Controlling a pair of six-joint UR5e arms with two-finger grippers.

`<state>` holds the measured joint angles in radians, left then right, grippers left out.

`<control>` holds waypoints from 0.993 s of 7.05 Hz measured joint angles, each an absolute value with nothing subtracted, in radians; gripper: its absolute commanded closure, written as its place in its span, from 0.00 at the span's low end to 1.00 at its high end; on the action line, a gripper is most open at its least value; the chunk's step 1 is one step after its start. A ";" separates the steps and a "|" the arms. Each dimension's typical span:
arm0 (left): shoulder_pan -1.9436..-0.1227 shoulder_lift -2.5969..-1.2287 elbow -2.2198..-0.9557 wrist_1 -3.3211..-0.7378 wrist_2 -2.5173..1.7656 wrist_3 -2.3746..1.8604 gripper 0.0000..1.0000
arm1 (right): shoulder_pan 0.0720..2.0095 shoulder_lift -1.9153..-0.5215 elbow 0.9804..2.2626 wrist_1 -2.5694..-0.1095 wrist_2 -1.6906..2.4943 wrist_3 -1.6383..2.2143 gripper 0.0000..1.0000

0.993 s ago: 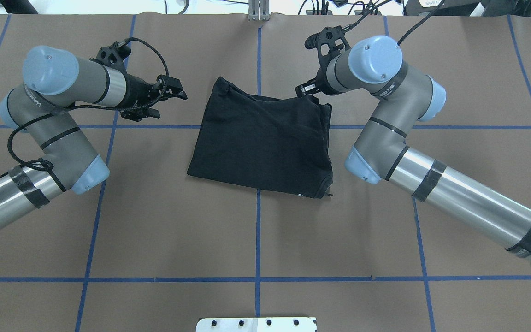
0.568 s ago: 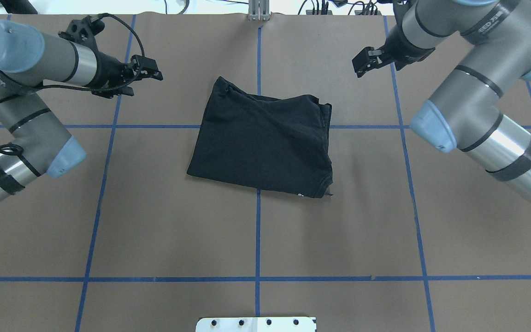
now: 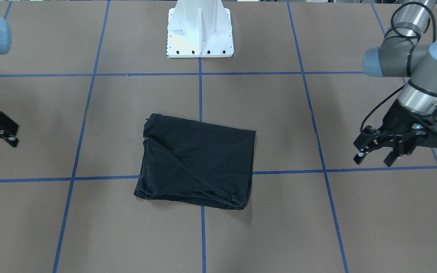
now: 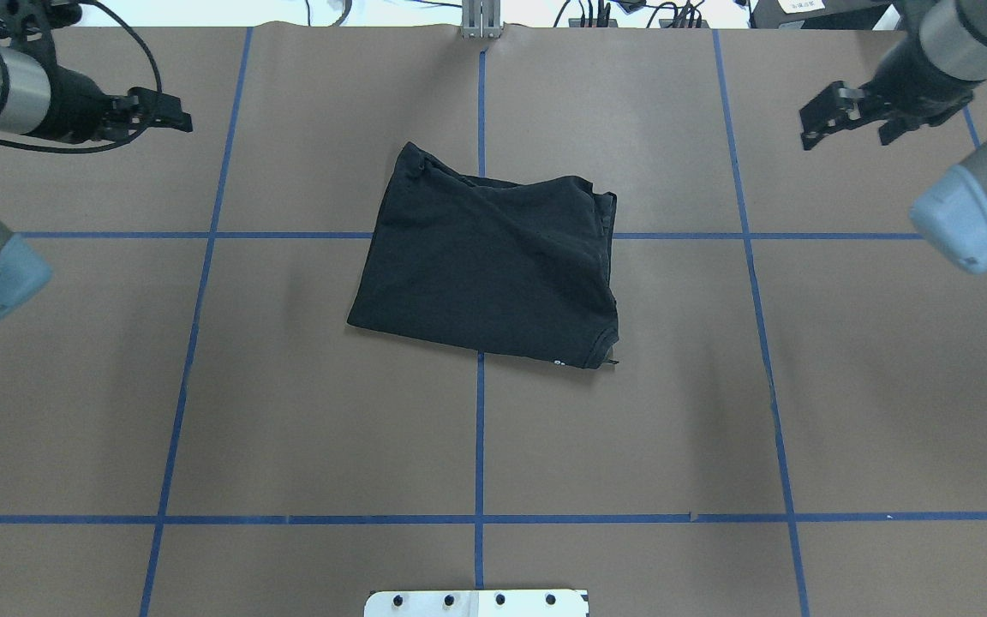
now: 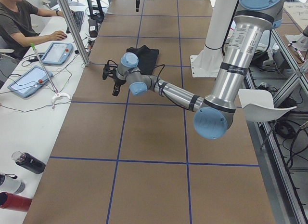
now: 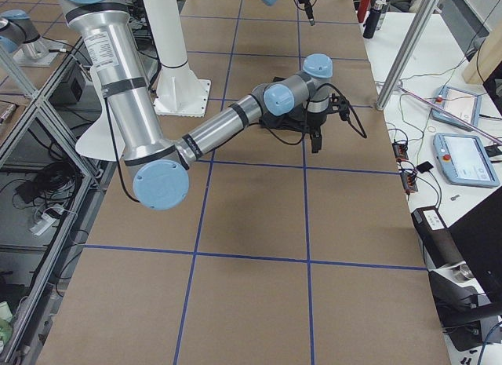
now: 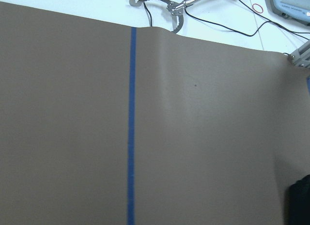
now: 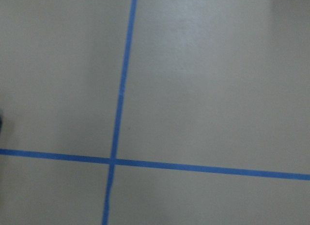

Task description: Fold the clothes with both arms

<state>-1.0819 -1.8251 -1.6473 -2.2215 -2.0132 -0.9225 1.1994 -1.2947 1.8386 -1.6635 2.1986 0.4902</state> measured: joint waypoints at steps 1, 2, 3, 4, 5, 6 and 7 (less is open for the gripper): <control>-1.117 -1.791 -1.659 -2.195 -2.012 -0.858 0.00 | 1.236 -1.338 1.841 -1.700 2.200 0.425 0.00; -1.153 -1.761 -1.656 -2.185 -2.013 -0.820 0.00 | 1.270 -1.360 1.843 -1.724 2.201 0.399 0.00; -1.204 -1.738 -1.647 -2.185 -2.022 -0.798 0.00 | 1.300 -1.372 1.841 -1.731 2.199 0.389 0.00; -1.251 -1.713 -1.642 -2.203 -2.037 -0.759 0.00 | 1.323 -1.376 1.837 -1.731 2.187 0.385 0.00; -1.307 -1.686 -1.636 -2.235 -2.052 -0.680 0.00 | 1.345 -1.383 1.836 -1.731 2.175 0.382 0.00; -1.363 -1.666 -1.623 -2.263 -2.074 -0.598 0.00 | 1.362 -1.408 1.837 -1.731 2.173 0.379 0.00; -1.395 -1.657 -1.599 -2.281 -2.097 -0.539 0.00 | 1.378 -1.454 1.837 -1.731 2.173 0.370 0.00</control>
